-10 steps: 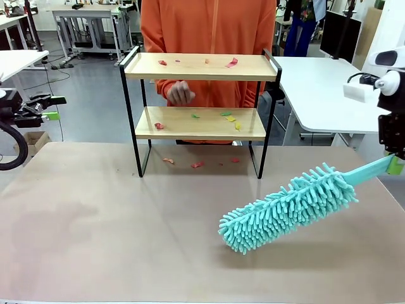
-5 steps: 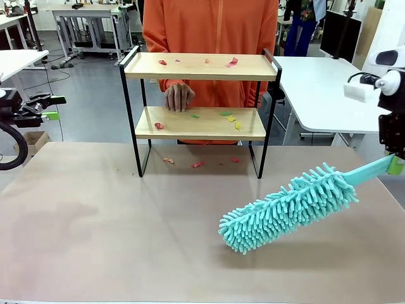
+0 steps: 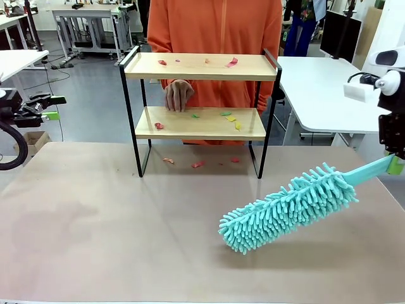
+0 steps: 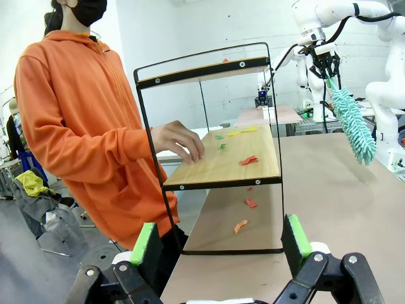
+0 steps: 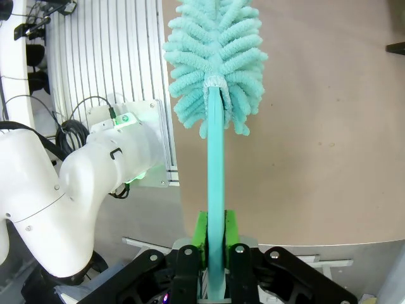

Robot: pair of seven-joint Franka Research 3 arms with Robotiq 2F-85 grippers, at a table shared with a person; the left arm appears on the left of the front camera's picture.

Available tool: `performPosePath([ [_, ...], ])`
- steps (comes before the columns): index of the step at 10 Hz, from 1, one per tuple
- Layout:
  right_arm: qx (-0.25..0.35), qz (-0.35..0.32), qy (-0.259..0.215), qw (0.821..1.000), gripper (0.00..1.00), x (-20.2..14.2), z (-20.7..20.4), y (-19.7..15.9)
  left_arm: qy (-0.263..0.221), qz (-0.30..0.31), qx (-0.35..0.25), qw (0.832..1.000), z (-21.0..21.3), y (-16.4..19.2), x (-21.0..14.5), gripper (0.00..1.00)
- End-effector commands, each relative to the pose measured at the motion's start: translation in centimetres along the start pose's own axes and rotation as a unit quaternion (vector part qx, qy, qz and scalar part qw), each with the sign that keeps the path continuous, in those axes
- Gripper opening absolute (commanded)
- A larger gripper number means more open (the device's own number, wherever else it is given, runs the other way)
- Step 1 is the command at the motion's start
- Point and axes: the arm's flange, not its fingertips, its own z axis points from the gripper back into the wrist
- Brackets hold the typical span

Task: Clean the shelf.
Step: Clean the specific section of the Shelf indicated by the human with the Duster.

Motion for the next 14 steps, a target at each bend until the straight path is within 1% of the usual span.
performPosePath([
  [1, -0.002, 0.011, 0.003, 1.0, 0.13, -0.4, -0.1, 0.3, 0.002, -0.005, -0.002, 1.0, 0.1, -0.2, 0.3, 1.0],
  [4, -0.002, 0.011, 0.003, 1.0, 0.13, -0.4, -0.1, 0.3, 0.002, -0.005, -0.002, 1.0, 0.1, -0.2, 0.3, 1.0],
  [5, 0.0, 0.0, 0.0, 1.0, 0.13, 0.0, 0.0, 0.0, 0.002, -0.005, -0.002, 1.0, 0.1, -0.2, 0.3, 1.0],
  [6, 0.002, -0.047, -0.051, 0.998, 0.13, 1.4, 1.4, 0.3, 0.002, -0.005, -0.002, 1.0, 0.1, -0.2, 0.3, 1.0],
  [7, -0.011, -0.07, -0.091, 0.993, 0.13, 3.1, 2.9, 1.0, 0.002, -0.005, -0.002, 1.0, 0.1, -0.2, 0.3, 1.0],
  [8, -0.019, -0.1, -0.134, 0.986, 0.13, 4.8, 4.2, 2.0, 0.002, -0.005, -0.002, 1.0, 0.1, -0.2, 0.3, 1.0],
  [9, -0.026, -0.129, -0.187, 0.974, 0.13, 6.5, 5.2, 2.5, 0.002, -0.005, -0.002, 1.0, 0.1, -0.2, 0.3, 1.0],
  [10, -0.015, -0.158, -0.217, 0.963, 0.13, 8.2, 5.7, 2.8, 0.002, -0.005, -0.002, 1.0, 0.1, -0.2, 0.3, 1.0],
  [11, -0.006, -0.192, -0.233, 0.953, 0.13, 10.4, 5.9, 3.2, 0.002, -0.005, -0.002, 1.0, 0.1, -0.2, 0.3, 1.0],
  [12, -0.012, -0.24, -0.237, 0.941, 0.13, 12.9, 6.0, 3.8, 0.002, -0.005, -0.002, 1.0, 0.1, -0.2, 0.3, 1.0],
  [13, -0.032, -0.29, -0.241, 0.926, 0.13, 15.5, 5.8, 4.6, 0.002, -0.005, -0.002, 1.0, 0.1, -0.2, 0.3, 1.0],
  [14, -0.042, -0.323, -0.251, 0.912, 0.13, 17.4, 5.9, 6.2, 0.002, -0.005, -0.002, 1.0, 0.1, -0.2, 0.3, 1.0],
])
